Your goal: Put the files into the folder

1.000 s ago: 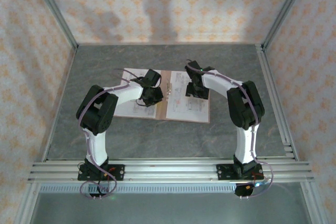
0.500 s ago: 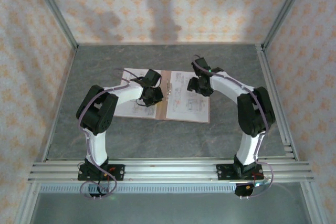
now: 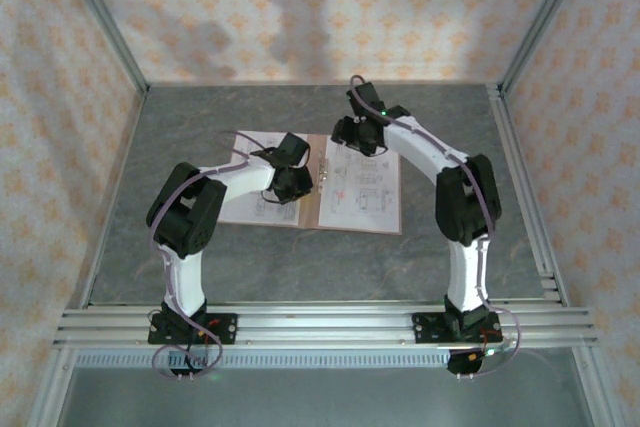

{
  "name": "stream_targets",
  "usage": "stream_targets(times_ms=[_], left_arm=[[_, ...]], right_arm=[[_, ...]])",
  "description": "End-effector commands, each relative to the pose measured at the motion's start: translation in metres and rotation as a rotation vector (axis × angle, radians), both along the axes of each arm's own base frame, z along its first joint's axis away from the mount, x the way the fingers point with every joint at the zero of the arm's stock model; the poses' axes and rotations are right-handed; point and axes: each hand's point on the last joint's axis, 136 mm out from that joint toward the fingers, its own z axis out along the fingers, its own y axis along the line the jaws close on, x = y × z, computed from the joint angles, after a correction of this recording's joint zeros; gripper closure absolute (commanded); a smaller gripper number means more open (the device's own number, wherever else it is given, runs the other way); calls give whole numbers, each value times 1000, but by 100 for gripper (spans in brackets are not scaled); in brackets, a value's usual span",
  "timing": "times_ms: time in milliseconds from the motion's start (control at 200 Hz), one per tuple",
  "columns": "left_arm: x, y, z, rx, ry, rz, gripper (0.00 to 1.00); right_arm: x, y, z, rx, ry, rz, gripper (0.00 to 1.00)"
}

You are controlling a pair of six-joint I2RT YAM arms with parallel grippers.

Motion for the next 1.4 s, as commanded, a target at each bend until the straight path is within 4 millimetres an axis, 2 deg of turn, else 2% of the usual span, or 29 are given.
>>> stream_targets(times_ms=[0, 130, 205, 335, 520, 746, 1171, 1391], left_arm=[[-32, 16, -36, 103, 137, 4, 100], [-33, 18, -37, 110, 137, 7, 100], [-33, 18, -38, 113, 137, 10, 100], [-34, 19, -40, 113, 142, 13, 100], [-35, 20, -39, 119, 143, 8, 100], [-34, 19, -40, 116, 142, 11, 100], [-34, 20, -41, 121, 144, 9, 100], [-34, 19, -42, 121, 146, 10, 100]], right_arm=[[6, 22, -11, 63, 64, -7, 52], [19, 41, -21, 108, 99, -10, 69], [25, 45, -24, 104, 103, -19, 80], [36, 44, -30, 84, 101, -42, 89], [45, 54, -46, 81, 142, -34, 90], [40, 60, -58, 71, 189, -9, 92], [29, 71, -61, 76, 202, 35, 95], [26, 74, -46, 80, 168, 46, 97]])
